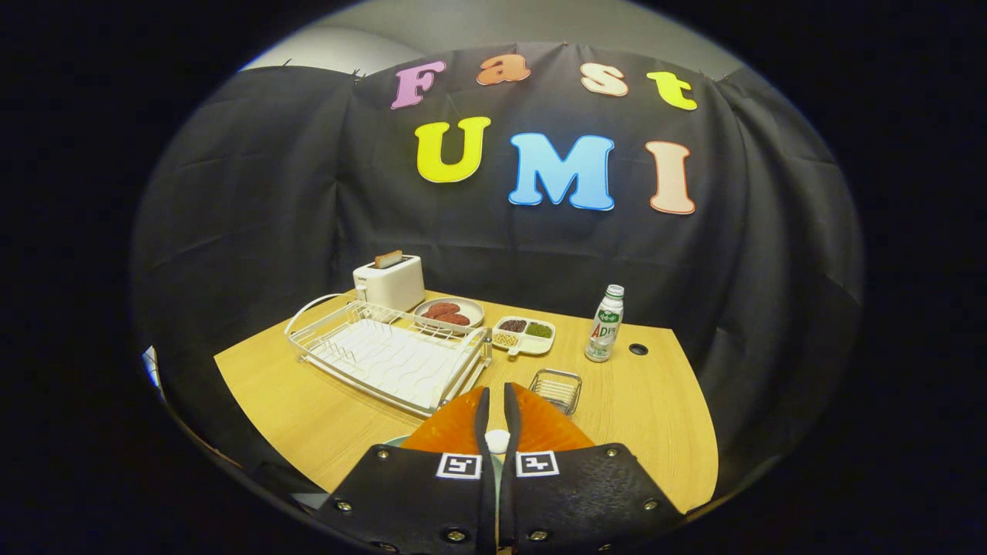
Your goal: Take the plate from the dish rack, then take the spoon from the basket and place it into the plate.
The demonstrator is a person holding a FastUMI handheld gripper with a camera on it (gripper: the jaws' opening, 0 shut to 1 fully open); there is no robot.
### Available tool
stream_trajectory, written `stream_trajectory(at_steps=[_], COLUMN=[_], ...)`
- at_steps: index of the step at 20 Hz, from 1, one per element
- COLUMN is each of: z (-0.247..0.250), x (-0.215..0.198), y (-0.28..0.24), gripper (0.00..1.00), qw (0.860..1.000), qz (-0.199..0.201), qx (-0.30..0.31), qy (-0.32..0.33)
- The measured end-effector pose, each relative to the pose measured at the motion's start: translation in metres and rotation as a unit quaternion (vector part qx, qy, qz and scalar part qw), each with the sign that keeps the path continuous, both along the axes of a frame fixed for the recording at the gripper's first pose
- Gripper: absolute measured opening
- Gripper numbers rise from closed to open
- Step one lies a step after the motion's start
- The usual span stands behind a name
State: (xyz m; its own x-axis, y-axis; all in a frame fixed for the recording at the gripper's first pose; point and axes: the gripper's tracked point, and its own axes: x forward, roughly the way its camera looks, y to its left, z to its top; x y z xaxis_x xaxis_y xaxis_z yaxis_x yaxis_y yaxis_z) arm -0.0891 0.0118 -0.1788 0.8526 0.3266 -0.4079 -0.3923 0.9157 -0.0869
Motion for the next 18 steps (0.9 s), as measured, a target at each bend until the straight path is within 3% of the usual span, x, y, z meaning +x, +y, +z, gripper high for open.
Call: stream_trajectory(at_steps=[7,18], z=[-0.034,-0.067], x=[-0.001,-0.002], y=[0.019,0.081], gripper=[0.02,0.03], qw=[0.999,0.992], qz=[0.005,0.072], qx=[-0.008,-0.037], qy=[0.053,0.092])
